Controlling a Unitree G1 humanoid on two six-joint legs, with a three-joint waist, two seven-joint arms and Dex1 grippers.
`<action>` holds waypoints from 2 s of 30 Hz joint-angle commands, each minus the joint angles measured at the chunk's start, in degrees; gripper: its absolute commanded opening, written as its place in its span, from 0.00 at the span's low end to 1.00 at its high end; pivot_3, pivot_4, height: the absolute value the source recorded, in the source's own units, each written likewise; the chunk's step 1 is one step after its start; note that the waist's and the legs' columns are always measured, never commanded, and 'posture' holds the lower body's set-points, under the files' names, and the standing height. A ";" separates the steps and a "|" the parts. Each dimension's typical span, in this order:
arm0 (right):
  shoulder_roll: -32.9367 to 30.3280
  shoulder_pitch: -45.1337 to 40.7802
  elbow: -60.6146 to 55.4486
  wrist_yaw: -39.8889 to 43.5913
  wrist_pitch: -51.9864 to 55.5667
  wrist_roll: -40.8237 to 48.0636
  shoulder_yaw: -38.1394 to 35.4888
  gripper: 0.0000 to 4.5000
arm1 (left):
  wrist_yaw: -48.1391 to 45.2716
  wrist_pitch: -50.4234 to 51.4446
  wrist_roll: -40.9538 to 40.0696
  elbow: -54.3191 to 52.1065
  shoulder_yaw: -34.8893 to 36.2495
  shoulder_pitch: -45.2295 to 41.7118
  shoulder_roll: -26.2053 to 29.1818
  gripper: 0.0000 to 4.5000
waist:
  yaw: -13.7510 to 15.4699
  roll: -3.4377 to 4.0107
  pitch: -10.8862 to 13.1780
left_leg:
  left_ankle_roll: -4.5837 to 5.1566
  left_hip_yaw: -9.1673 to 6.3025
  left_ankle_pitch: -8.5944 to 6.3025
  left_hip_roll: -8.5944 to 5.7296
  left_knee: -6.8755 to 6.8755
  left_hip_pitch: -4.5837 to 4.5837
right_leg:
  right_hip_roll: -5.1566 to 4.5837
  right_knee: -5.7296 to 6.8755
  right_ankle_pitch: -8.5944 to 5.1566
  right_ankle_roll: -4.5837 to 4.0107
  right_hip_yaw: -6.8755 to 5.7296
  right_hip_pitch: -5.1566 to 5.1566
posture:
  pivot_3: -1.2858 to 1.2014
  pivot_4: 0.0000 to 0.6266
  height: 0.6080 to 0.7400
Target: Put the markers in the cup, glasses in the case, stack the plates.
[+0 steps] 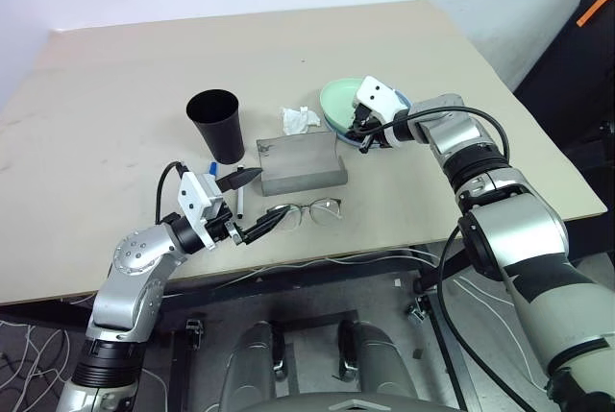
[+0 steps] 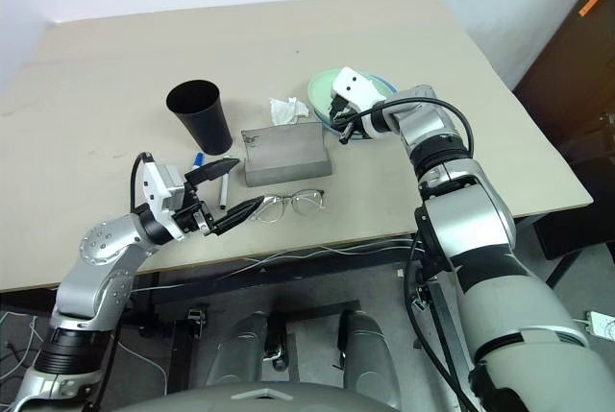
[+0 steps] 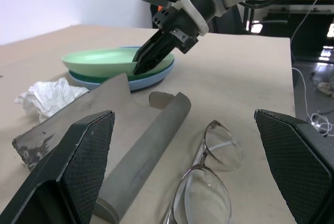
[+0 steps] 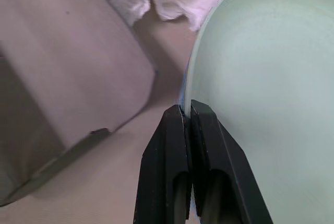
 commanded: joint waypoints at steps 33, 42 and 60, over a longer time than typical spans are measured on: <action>-14.76 18.90 -60.28 23.68 43.77 27.34 -3.49 0.95 | -1.53 -0.58 -1.69 -0.85 6.82 2.30 4.76 1.00 | -0.07 -0.01 -0.01 | 0.00 0.13 -0.02 0.12 -0.05 0.08 | -0.35 0.10 -0.04 -0.02 -0.08 -0.29 | 0.52 0.24 0.70; -9.88 10.48 -45.22 29.85 34.07 21.15 9.04 0.43 | -0.95 -1.23 -1.81 -1.64 7.65 4.86 4.54 1.00 | -0.08 -0.01 -0.01 | -0.03 0.62 -0.02 0.72 -0.50 -0.02 | -0.27 -0.85 0.51 -0.28 -0.68 -0.41 | 0.52 0.24 0.70; 6.93 -3.88 -8.91 37.10 16.50 8.44 12.94 0.74 | 2.53 -1.63 -0.76 -5.55 7.15 8.98 3.29 1.00 | -0.03 -0.02 -0.01 | -0.26 0.79 0.13 0.75 -0.64 0.01 | -0.18 -0.70 0.60 -0.48 -0.63 -0.58 | 0.52 0.24 0.70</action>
